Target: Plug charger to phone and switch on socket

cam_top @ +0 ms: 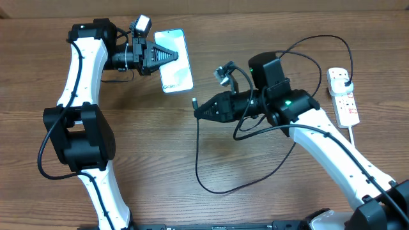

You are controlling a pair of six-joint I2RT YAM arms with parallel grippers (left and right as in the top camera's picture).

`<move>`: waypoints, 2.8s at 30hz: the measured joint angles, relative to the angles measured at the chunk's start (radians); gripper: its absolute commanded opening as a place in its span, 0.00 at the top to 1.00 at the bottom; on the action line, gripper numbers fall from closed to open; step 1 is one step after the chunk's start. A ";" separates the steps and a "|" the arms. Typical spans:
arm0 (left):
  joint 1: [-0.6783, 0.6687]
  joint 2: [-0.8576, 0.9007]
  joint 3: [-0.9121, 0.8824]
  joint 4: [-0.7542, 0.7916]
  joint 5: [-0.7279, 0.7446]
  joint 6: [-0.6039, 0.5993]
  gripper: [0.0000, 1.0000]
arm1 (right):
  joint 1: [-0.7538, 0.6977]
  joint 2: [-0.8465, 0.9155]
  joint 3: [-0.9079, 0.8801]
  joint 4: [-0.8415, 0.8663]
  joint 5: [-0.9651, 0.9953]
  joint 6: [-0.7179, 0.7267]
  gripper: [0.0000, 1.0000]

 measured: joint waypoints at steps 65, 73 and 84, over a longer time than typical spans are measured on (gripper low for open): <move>-0.095 0.000 0.000 0.042 0.019 -0.079 0.96 | 0.022 0.000 -0.066 0.155 0.118 0.154 0.96; -0.097 0.000 0.000 0.057 0.019 -0.083 0.96 | 0.021 0.000 -0.066 0.158 0.128 0.154 0.96; -0.097 0.000 0.000 0.068 0.019 -0.087 0.96 | 0.016 0.000 -0.066 0.158 0.135 0.147 0.96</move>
